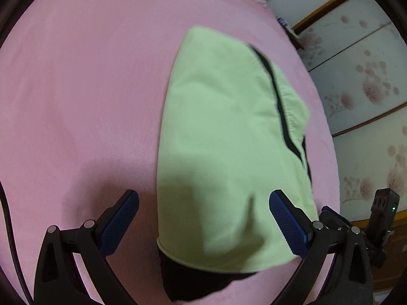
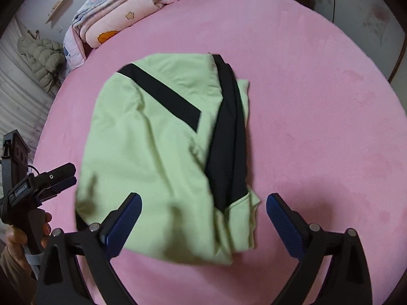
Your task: Fold large clothes
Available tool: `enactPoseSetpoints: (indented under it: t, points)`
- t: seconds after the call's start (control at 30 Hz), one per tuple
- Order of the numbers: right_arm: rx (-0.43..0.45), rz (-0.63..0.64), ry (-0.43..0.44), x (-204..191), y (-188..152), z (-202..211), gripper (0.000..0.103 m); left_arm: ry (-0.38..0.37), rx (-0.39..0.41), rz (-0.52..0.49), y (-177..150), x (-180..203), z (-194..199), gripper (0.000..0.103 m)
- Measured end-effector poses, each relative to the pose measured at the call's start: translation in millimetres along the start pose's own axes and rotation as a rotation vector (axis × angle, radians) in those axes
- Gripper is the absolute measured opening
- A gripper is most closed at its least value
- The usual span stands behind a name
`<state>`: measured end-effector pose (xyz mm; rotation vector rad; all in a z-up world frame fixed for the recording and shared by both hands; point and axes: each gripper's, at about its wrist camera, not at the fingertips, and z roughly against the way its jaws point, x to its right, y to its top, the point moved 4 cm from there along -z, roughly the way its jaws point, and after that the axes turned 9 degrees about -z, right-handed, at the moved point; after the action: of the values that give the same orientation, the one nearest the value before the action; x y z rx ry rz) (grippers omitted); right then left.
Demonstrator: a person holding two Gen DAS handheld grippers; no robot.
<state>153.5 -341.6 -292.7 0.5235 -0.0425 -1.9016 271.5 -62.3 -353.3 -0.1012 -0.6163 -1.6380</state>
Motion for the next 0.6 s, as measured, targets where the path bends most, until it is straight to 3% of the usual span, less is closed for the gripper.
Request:
enactPoseSetpoints:
  t: [0.13,0.3,0.47,0.6]
  points:
    - [-0.071,-0.025,0.079,10.6,6.5,-27.7,0.097,-0.005,-0.034,-0.03,0.3,-2.7,-20.8,0.1]
    - [-0.141,-0.102,0.164,30.3,15.7,-60.9,0.094,-0.084,-0.067,-0.038,0.8,-3.5,-40.9,0.101]
    - [-0.147,-0.097,0.236,33.4,25.1,-74.6,0.094,-0.161,-0.089,-0.037,4.2,-3.1,-57.4,0.102]
    - [-0.155,-0.068,0.269,27.6,30.8,-84.5,0.093,-0.17,-0.12,-0.067,11.3,0.8,-65.6,0.103]
